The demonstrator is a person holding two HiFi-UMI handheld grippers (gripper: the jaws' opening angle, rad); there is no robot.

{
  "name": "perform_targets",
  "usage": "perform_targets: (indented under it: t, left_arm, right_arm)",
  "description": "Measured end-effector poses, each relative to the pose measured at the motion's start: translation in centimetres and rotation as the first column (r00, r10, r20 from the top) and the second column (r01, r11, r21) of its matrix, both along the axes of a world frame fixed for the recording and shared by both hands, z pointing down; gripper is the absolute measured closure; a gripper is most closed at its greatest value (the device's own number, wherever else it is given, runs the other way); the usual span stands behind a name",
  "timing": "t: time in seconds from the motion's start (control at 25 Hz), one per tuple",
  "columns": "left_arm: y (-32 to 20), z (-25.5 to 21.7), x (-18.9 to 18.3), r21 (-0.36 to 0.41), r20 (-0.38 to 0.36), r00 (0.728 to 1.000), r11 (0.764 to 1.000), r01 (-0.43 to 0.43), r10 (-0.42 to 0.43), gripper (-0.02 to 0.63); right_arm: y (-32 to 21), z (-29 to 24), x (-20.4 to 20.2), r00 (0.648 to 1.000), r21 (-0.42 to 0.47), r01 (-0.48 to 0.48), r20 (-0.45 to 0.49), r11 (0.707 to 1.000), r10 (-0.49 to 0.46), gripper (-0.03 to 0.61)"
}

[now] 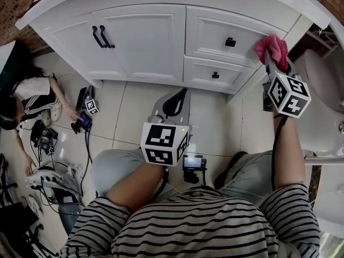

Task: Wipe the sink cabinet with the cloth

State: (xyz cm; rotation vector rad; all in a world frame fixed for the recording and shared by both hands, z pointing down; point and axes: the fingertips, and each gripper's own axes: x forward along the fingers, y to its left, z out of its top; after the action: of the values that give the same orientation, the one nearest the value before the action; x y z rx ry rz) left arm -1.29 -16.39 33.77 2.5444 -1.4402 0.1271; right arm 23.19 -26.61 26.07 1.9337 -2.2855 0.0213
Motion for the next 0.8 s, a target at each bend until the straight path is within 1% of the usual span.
perform_targets:
  t: [0.08,0.12,0.2,0.28,0.4,0.52,0.6,0.68,0.8]
  left_arm:
    - [0.0,-0.4,0.0,0.004,-0.011,1.0,1.0,-0.002,0.002,0.612]
    - [0.0,-0.6,0.0,0.007,-0.015,1.0,1.0,-0.004,0.004,0.613]
    - [0.1,-0.9,-0.2,0.011,-0.024,1.0,1.0,-0.004,0.004,0.612]
    - [0.1,-1.1,-0.5,0.013,-0.033,0.999,1.0,0.003,-0.002,0.612]
    - [0.0,-1.3,-1.2,0.014,-0.04,0.999,1.0,0.018,-0.017,0.612]
    - [-0.2,-1.3,-1.8,0.015,-0.04,0.999,0.999,0.029,-0.029,0.612]
    - [-0.4,-1.2,-2.1,0.013,-0.042,0.998,0.999,0.037,-0.037,0.612]
    - [-0.5,-1.3,-2.2,0.012,-0.049,0.998,0.999,0.04,-0.039,0.612]
    - [-0.5,-1.4,-2.1,0.016,-0.052,0.998,0.999,0.032,-0.031,0.612]
  right_arm:
    - [0.8,-0.3,-2.1,0.996,0.015,0.059,0.065,0.998,-0.06,0.489]
    - [1.2,-0.6,-3.8,0.989,0.027,0.107,0.1,0.994,-0.109,0.489]
    - [1.6,-0.4,-8.0,0.965,0.037,0.213,0.149,0.976,-0.216,0.489]
    - [1.1,1.0,-12.3,0.936,0.014,0.309,0.171,0.951,-0.307,0.489]
    - [-0.8,4.4,-17.4,0.91,-0.047,0.393,0.162,0.918,-0.382,0.489]
    - [-3.0,7.3,-20.7,0.906,-0.107,0.42,0.098,0.901,-0.411,0.49]
    - [-4.2,8.6,-21.3,0.914,-0.141,0.405,0.062,0.903,-0.401,0.491]
    - [-4.8,9.5,-20.5,0.924,-0.166,0.382,0.044,0.909,-0.38,0.491]
    - [-4.6,10.7,-17.3,0.946,-0.198,0.322,0.027,0.926,-0.323,0.491]
